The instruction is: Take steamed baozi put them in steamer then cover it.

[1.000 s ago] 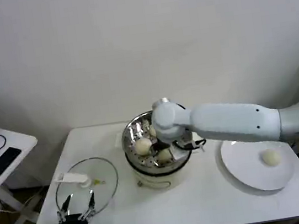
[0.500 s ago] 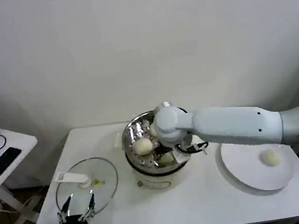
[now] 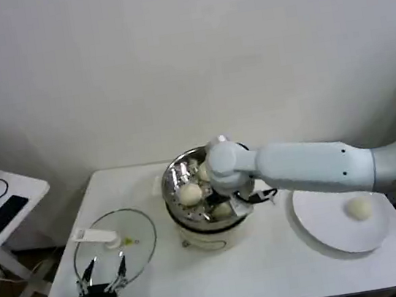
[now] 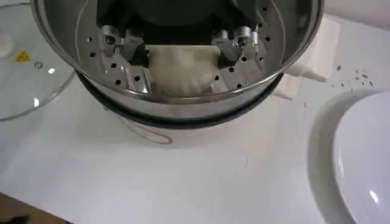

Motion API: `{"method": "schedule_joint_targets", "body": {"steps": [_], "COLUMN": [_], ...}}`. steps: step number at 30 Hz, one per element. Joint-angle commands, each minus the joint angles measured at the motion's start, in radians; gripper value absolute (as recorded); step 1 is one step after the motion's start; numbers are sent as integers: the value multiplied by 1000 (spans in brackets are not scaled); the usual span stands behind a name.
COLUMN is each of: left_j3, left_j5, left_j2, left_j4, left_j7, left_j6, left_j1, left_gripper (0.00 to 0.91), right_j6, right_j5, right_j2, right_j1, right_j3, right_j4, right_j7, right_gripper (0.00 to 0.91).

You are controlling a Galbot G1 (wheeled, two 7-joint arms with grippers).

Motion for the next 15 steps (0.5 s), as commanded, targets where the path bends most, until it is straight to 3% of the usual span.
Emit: {"method": "schedule_joint_targets", "body": {"steps": [1,11,15], "left_j3": [3,6,4], "left_j5": [3,1,-1], "left_j2": [-2,-3,-1], "left_j4": [-2,3,0], "left_j7": [-1,-1,0], "left_j6": [1,-1,1], "left_j1": [1,1,-2], "left_gripper": [907,907,907], "right_j6": [24,60,81], "right_j5": [-6,13,91], "right_j2": [-2,-13,-37], "right_j1": [6,49,107], "right_j3": [-1,28,15], "right_j4": [-4,-16,-7], "right_j7": [27,42,31], "right_gripper": [907,907,907]}}
